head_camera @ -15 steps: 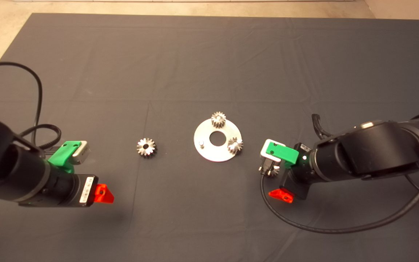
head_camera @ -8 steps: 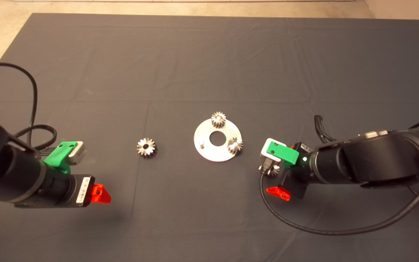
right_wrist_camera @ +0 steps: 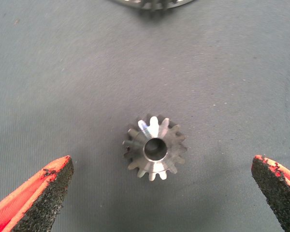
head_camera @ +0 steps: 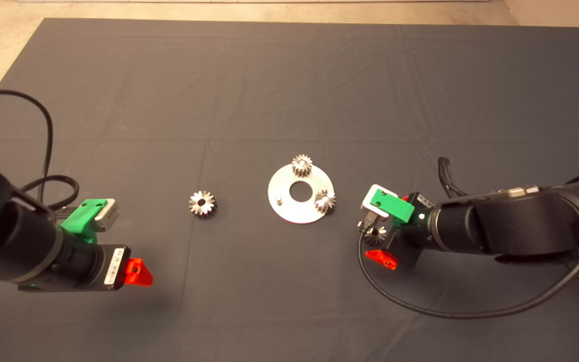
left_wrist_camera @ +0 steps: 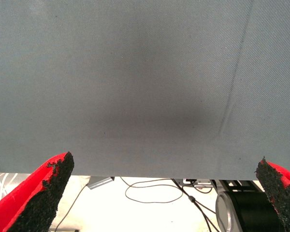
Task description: Remove an incorrectly installed larger gear and replace it with the correct smaller gear
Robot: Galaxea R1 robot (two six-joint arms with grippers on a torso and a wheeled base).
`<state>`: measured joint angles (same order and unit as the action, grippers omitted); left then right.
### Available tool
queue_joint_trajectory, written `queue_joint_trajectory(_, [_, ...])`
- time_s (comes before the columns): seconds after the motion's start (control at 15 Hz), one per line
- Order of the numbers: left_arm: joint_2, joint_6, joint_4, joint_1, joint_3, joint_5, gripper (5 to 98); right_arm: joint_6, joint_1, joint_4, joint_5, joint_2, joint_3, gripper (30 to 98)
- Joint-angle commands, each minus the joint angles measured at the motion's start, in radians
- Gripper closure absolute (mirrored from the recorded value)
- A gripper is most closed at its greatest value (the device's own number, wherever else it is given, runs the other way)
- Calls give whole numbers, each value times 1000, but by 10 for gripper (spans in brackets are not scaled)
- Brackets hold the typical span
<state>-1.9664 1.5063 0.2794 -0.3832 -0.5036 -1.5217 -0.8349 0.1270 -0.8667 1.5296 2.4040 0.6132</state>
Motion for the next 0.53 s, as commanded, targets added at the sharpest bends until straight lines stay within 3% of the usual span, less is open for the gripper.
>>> queue_joint_trajectory(0.0, [7,3,-25,-14,11,-17,61,-122,0,-51,128,-10,-15,306])
queue_joint_trajectory(0.13, [7,3,-26,-14,11,-17,61,-179,-15,-86,128,-12,-18,307])
queue_joint_trajectory(0.47, [7,3,-26,-14,11,-15,61,-219,-35,-119,128,-9,-31,307])
